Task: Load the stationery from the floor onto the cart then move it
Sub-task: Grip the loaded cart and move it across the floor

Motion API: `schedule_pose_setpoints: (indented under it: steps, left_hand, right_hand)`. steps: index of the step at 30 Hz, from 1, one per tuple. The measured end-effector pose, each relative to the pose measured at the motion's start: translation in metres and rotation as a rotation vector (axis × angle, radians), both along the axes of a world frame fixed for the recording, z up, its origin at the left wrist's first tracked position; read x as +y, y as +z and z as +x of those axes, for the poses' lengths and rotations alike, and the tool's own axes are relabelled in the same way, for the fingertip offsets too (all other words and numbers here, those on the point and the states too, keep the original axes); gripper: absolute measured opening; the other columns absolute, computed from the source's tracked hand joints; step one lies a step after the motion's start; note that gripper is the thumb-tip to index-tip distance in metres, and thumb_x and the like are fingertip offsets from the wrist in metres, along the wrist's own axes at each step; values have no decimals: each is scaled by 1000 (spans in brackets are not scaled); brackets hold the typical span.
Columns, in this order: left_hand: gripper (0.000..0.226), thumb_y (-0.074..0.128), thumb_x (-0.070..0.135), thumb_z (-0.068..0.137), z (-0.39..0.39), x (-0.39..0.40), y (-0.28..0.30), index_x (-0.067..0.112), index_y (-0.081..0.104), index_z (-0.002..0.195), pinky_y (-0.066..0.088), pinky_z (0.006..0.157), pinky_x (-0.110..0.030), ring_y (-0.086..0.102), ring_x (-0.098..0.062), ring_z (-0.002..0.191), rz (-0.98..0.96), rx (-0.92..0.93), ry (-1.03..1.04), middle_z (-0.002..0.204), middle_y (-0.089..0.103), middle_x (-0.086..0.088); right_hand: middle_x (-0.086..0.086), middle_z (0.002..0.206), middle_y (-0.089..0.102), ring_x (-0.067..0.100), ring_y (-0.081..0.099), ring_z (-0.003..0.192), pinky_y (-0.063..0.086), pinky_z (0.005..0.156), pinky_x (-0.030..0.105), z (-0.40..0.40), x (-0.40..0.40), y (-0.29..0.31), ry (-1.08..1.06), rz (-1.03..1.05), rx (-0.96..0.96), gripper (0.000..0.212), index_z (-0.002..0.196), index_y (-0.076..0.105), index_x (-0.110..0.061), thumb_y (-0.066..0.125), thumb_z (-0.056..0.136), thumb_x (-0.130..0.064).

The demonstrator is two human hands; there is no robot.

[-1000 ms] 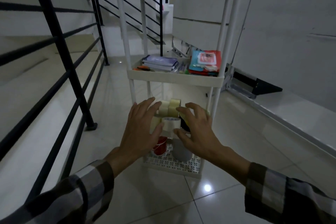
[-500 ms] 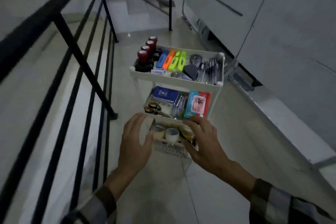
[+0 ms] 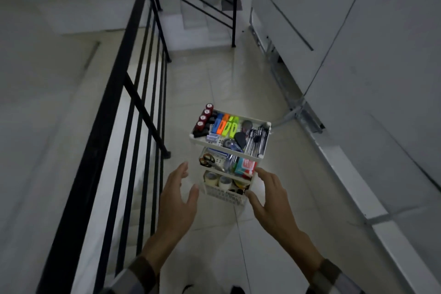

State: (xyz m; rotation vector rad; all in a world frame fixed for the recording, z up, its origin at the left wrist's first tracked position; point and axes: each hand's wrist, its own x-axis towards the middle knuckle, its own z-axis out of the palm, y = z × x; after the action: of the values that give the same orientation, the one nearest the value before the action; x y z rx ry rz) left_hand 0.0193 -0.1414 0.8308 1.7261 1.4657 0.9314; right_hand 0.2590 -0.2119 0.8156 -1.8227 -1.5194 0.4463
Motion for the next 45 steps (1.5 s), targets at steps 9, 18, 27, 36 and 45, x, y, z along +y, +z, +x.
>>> schedule_pose_setpoints:
  steps: [9, 18, 27, 36, 45]
  left_hand:
    - [72, 60, 29, 102, 24, 71, 23, 21, 21, 162, 41, 101, -26, 52, -10, 129, -24, -79, 40, 145, 51, 5]
    - [61, 50, 40, 105, 41, 237, -50, 17, 30, 158, 42, 110, -38, 48, -21, 136, -132, -11, 91, 150, 49, -5]
    - [99, 27, 88, 85, 75, 340, -132, 31, 11, 163, 39, 116, -53, 40, -27, 146, -280, 111, -231, 167, 28, -6]
    - [109, 23, 95, 79, 82, 348, -168, 25, 21, 163, 47, 108, -47, 51, -26, 136, -192, 145, -290, 156, 47, -8]
    - [94, 36, 87, 86, 90, 363, -183, 28, 26, 158, 54, 97, -57, 62, -26, 118, -159, 212, -340, 135, 60, -5]
  right_hand:
    - [6, 138, 55, 17, 53, 120, 49, 102, 51, 16, 70, 8, -130, -8, -20, 63, 155, 33, -18, 60, 101, -37]
    - [10, 131, 51, 23, 49, 118, 52, 94, 47, 39, 186, -58, -489, -142, -44, 72, 156, 30, -26, 51, 97, -61]
    - [15, 158, 25, 37, 65, 107, 61, 79, 46, 62, 266, -122, -585, -402, -140, 90, 162, 11, -33, 46, 91, -76]
    - [3, 111, 74, 29, 72, 90, 51, 76, 31, 72, 262, -134, -747, -284, 9, 76, 160, 20, -37, 57, 97, -58]
    - [-4, 103, 72, 12, 60, 74, 49, 72, 24, 89, 264, -142, -759, -265, 80, 77, 160, 17, -44, 56, 96, -62]
